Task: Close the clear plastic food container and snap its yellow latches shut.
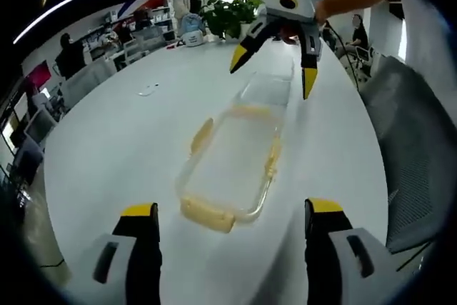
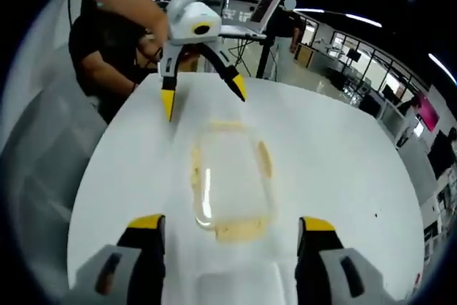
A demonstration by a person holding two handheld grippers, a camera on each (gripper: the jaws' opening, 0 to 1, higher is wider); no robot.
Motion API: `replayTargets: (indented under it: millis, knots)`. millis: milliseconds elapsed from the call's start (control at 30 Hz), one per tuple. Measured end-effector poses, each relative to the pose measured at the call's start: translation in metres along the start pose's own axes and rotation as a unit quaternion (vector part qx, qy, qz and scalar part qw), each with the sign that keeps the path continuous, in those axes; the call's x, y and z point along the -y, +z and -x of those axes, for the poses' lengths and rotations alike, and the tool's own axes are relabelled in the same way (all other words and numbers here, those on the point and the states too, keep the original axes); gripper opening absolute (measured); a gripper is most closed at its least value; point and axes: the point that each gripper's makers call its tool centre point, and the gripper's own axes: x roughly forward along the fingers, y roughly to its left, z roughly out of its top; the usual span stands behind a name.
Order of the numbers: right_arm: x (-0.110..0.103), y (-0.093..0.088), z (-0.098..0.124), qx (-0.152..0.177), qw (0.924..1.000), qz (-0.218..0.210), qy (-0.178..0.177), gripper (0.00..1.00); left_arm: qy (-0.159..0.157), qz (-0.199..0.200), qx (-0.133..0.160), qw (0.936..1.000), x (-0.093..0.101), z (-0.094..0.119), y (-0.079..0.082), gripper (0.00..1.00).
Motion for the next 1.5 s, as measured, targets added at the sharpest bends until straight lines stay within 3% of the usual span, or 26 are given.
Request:
replayTargets:
  millis: [567,1033,1267,1500]
  knots:
    - [0.006,-0.011,-0.018,-0.050,0.9982,0.018,0.028,0.75,-0.026,-0.066,-0.037,0.9968,-0.011,-0.007,0.001,0.79]
    - [0.008,-0.025,-0.034,-0.103,0.9933,0.025,0.047,0.75,-0.053,-0.129,-0.100,0.9852,-0.014,-0.017,-0.019,0.78]
    - [0.010,-0.028,-0.039,-0.112,0.9916,0.024,0.060,0.75,-0.057,-0.111,-0.123,0.9846,-0.020,-0.023,-0.026,0.79]
    - [0.009,-0.035,-0.044,-0.133,0.9879,0.022,0.076,0.73,-0.077,-0.134,-0.145,0.9772,-0.015,-0.027,-0.036,0.77]
